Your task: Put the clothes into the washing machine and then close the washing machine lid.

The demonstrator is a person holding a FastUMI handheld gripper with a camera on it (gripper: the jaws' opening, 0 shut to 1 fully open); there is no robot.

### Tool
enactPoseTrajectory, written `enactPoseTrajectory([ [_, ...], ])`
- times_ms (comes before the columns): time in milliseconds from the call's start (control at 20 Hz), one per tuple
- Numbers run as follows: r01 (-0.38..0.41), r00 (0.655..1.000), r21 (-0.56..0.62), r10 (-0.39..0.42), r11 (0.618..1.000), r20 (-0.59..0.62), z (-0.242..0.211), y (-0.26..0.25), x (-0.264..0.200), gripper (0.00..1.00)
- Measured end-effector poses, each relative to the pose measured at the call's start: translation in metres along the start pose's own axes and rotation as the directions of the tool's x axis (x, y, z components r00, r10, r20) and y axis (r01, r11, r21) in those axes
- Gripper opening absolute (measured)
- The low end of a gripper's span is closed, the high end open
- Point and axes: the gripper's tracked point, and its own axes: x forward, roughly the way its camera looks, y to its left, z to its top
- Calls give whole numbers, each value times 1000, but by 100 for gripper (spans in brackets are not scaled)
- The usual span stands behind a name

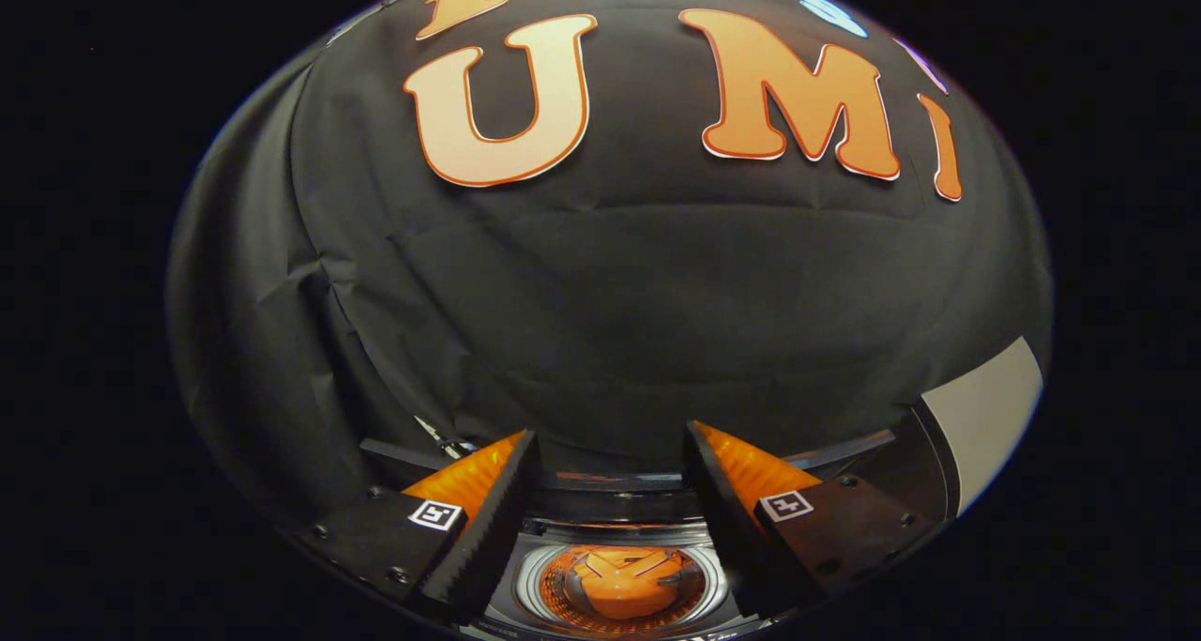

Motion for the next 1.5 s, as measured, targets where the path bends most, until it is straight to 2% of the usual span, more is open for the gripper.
enactPoseTrajectory([
  [900, 17, 999, -12, -17, 1000, 30, -73, 8, -73, 99],
  [1050, 17, 998, 7, -17, 1000, -53, -110, 7, -78, 99],
  [1300, 21, 992, 48, -14, 999, -126, -167, 7, -84, 98],
  [1500, 18, 991, 57, -10, 998, -131, -173, 7, -90, 98],
])
